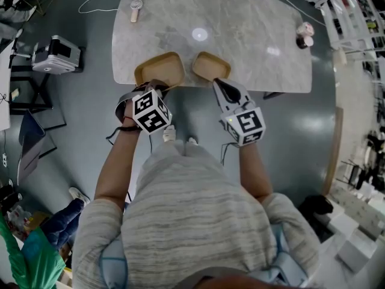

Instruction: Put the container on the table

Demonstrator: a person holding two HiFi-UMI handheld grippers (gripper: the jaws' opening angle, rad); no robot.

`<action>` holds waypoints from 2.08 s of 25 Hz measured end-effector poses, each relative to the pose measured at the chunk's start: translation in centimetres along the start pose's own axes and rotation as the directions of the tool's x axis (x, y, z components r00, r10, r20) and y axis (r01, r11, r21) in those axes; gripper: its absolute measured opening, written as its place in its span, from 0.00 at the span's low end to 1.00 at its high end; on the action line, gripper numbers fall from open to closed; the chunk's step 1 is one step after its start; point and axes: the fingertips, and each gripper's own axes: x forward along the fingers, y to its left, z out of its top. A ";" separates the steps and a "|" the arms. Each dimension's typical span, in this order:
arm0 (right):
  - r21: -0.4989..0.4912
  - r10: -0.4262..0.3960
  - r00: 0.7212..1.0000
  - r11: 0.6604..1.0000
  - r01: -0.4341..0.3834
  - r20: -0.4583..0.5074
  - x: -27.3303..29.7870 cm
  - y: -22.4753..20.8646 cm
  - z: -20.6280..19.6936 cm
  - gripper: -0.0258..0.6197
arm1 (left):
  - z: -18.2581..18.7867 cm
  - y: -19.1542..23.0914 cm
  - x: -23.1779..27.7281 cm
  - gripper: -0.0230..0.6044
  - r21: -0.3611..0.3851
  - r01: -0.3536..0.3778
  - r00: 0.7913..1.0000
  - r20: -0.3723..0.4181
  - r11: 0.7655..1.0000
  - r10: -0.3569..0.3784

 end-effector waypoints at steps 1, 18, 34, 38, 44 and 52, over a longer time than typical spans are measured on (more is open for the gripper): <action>-0.003 -0.003 1.000 1.000 0.003 0.003 0.0 0.0 0.0 0.04 | 0.0 0.0 0.0 0.04 0.000 0.000 1.000 0.000 1.000 0.000; 0.012 -0.017 1.000 1.000 0.017 0.017 -0.1 -0.3 0.2 0.04 | 0.5 0.3 -0.5 0.04 -0.004 -0.021 1.000 0.022 1.000 0.021; 0.020 -0.031 0.999 0.999 0.031 0.010 -0.2 -0.6 0.1 0.04 | -0.2 2.9 2.1 0.04 0.015 -0.043 0.999 -0.021 0.999 0.044; 0.031 -0.045 0.999 0.998 0.045 -0.002 0.0 -0.7 -0.5 0.04 | -1.0 3.8 4.2 0.04 0.020 -0.039 0.998 -0.044 0.999 0.039; 0.027 -0.043 0.999 0.999 0.043 -0.015 0.0 -0.8 -0.7 0.04 | -1.8 4.4 7.1 0.04 0.027 -0.021 0.997 -0.078 0.999 0.023; 0.051 -0.048 0.998 0.997 0.050 -0.030 0.2 -0.8 -0.8 0.04 | -3.2 4.7 11.0 0.04 -0.009 0.003 0.994 -0.105 1.000 -0.004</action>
